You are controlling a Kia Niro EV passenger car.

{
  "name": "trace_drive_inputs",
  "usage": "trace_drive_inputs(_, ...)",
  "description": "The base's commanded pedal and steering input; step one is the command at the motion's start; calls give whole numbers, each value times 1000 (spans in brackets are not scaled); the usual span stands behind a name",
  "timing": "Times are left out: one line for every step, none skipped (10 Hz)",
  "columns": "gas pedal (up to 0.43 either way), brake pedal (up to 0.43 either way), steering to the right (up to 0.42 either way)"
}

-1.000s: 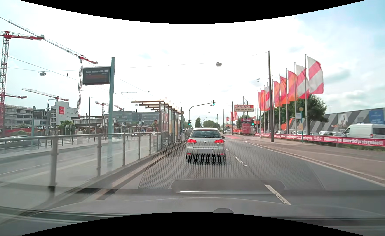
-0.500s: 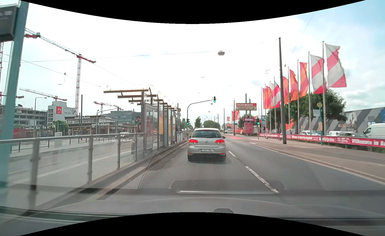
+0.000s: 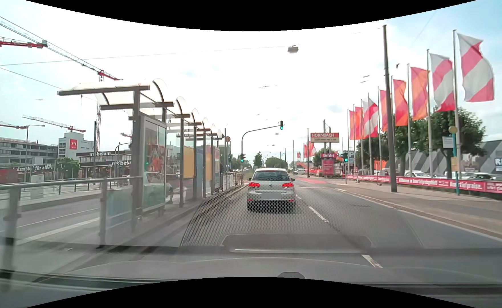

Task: Follow the waypoints while adhering to traffic rules and regulations

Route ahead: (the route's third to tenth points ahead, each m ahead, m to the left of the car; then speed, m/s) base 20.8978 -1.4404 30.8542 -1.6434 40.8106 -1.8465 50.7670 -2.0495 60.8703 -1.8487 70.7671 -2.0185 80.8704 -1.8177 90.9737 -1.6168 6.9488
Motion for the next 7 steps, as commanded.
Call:
trace_drive_inputs(98,0,-5)
trace_drive_inputs(98,0,-5)
trace_drive_inputs(98,0,-5)
trace_drive_inputs(98,0,-5)
trace_drive_inputs(98,0,-5)
trace_drive_inputs(98,0,-5)
trace_drive_inputs(98,0,-5)
